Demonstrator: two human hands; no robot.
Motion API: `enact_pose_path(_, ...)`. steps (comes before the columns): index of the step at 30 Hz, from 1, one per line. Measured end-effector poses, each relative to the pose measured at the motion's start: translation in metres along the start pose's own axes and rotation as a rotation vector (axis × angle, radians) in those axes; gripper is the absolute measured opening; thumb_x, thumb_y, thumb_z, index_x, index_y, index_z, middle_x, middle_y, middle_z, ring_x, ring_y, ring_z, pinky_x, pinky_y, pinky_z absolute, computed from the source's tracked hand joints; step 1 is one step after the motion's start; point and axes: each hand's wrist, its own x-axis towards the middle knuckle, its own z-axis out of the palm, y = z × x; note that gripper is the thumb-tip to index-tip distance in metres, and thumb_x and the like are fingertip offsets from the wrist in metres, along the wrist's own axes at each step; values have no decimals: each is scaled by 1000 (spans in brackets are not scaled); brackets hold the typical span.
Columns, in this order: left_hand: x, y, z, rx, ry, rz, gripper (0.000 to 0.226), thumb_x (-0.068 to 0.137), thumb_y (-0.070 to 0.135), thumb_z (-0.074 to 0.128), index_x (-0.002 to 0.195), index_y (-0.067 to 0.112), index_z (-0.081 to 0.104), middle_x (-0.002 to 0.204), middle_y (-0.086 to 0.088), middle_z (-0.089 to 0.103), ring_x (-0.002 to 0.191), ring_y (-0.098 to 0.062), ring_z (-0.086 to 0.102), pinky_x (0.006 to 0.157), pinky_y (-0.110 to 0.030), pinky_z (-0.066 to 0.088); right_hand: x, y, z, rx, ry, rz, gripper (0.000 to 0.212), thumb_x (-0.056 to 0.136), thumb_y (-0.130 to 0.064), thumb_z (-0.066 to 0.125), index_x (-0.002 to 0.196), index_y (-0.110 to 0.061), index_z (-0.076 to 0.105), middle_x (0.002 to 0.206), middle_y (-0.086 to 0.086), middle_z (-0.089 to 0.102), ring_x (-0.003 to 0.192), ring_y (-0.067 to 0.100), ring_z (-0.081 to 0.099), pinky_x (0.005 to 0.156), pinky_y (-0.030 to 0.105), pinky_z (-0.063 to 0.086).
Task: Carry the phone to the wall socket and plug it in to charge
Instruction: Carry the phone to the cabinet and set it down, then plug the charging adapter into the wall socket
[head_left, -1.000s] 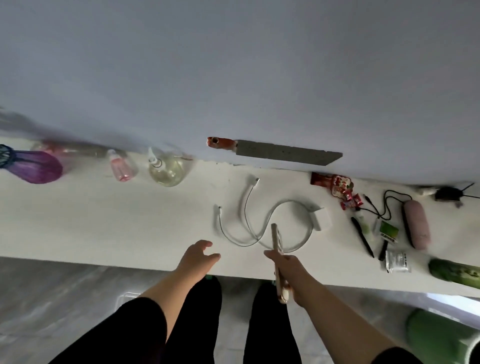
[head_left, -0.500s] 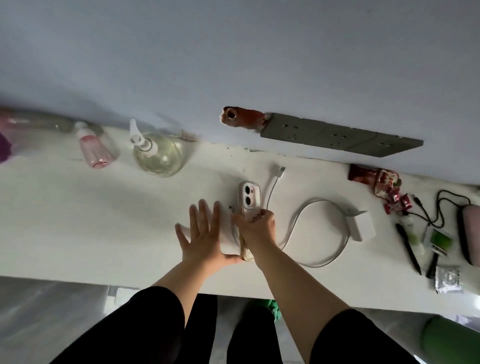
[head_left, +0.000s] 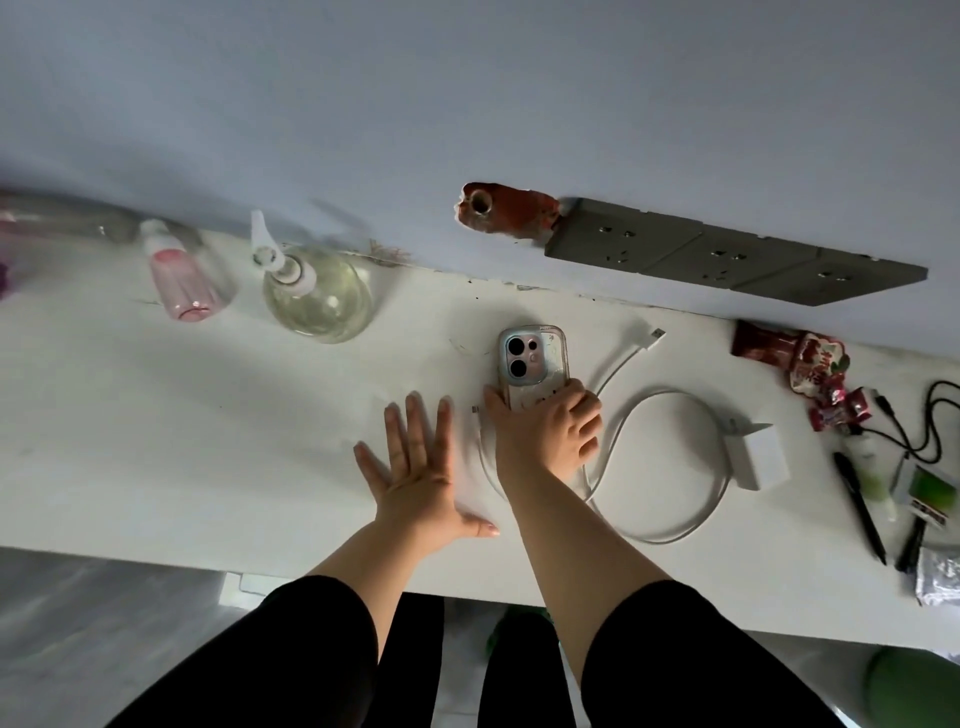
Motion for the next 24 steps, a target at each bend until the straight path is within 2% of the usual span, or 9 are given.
enact_pose_path(3,-4,5,-1,5,5,-3,155,30,90,55,125,35,-54,133,-4,-61,131,-31,-49,102,-66,-22,-9,4,4,-5,37,-28,102,57,-70,71,134,-11,38,135,9,42,126,29,36,99,40,29)
enact_pose_path(5,-18,23,0,17,-14,68,153,31,90,55,122,35,-56,128,-1,-66,128,-30,-51,103,-66,-21,-13,24,-16,-7,102,-24,107,56,-72,69,139,-13,35,139,8,40,130,28,34,102,41,27)
enact_pose_path(9,-18,30,-3,-5,25,65,154,30,90,55,124,35,-54,127,1,-67,126,-27,-55,103,-66,-21,-8,25,-24,16,48,-44,110,58,-75,65,146,-20,26,145,6,33,134,27,27,107,42,24)
enact_pose_path(11,-39,70,-13,-5,50,127,155,28,90,55,126,36,-52,128,2,-66,126,-25,-55,102,-66,-21,6,42,-75,76,61,-73,110,61,-74,64,148,-20,22,147,5,30,136,26,24,110,42,20)
enact_pose_path(12,-36,68,-13,-10,49,114,155,27,91,54,126,36,-52,128,2,-66,125,-25,-55,102,-66,-20,4,41,-77,98,22,-108,110,64,-73,64,149,-20,20,149,5,28,138,25,22,112,41,18)
enact_pose_path(15,-27,57,-17,13,35,64,154,29,90,55,125,36,-52,130,0,-62,128,-28,-52,106,-68,-12,-1,57,-85,185,-119,-242,98,73,-64,64,149,-21,22,149,3,29,139,22,24,114,39,18)
enact_pose_path(18,-28,37,-11,-3,40,8,152,38,84,63,137,33,-42,137,-2,-55,138,-31,-39,108,-69,-4,2,88,-97,138,-146,-356,78,82,-43,65,147,-20,29,147,4,33,137,22,29,114,38,21)
enact_pose_path(21,-29,34,-7,-96,13,-91,144,42,86,59,142,36,-32,145,0,-48,144,-30,-29,110,-68,8,23,121,-112,25,-174,-303,72,84,-31,63,146,-18,29,148,8,33,138,25,27,114,40,21)
enact_pose_path(24,-33,59,-6,-242,2,-191,146,37,92,53,142,36,-32,154,-3,-37,144,-33,-27,109,-70,9,51,153,-135,-101,-187,-200,77,84,-31,64,148,-17,24,154,9,25,141,27,21,115,42,21)
